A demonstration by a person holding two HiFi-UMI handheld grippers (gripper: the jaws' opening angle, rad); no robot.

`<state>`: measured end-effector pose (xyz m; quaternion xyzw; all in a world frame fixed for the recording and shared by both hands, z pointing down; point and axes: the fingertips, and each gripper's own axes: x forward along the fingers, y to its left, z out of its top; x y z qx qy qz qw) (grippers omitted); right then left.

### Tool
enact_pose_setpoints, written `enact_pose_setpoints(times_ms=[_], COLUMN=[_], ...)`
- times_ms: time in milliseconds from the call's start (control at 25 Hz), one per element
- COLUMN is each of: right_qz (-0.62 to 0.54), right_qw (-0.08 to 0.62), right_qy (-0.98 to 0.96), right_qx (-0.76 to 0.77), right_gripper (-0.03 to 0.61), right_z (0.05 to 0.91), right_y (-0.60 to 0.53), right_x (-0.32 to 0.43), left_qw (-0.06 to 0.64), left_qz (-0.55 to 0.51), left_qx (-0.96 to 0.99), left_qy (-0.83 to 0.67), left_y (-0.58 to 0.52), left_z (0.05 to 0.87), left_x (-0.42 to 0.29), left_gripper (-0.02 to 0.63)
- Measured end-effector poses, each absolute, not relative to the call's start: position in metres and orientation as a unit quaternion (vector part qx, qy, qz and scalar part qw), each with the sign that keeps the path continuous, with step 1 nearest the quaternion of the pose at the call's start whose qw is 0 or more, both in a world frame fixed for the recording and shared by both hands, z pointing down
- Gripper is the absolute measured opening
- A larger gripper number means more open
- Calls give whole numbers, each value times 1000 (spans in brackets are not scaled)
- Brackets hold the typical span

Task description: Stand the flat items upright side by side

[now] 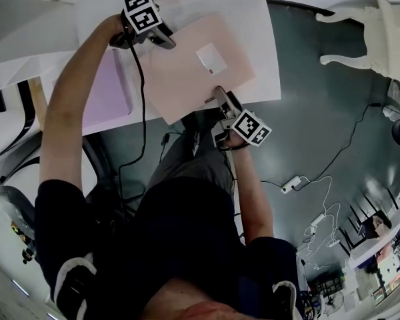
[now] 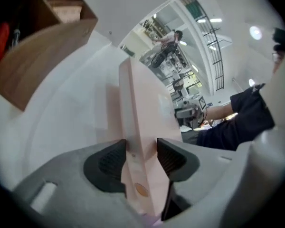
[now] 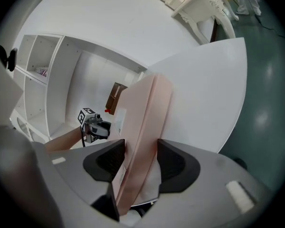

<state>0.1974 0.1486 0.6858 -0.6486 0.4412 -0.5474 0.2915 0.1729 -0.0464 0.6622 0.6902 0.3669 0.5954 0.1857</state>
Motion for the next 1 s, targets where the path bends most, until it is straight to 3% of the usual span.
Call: enact_pose_setpoints(times_ms=[120,400,560,680,760,1000], right_qz=[-541,-554,-542,-529,-527,-517], right_qw=[282,287,293,293,293,270], right_qy=[442,454,467,479,486,489], right_qx=[-658,-636,-634,-636,-632,-648], right_gripper=[204,201,199,199,198,193], right_z=[686,686,683,681,680,676], right_y=[152,155,156,157,157,159], right_x=[205,207,207,209,209,216], left_qw=[186,248,272,284,284,259], left_qz=[616,514,528,531,512,498], left_qx=[668,735,716,708,726,753], left_qy=[375,366,367,368,361,343], left_y=[-39,-46,-42,-40,-44,-45], left_z=[677,658,651,649,649,648], left_x=[155,175,171,167,168,161], left_gripper=[206,212,206,241,188,172])
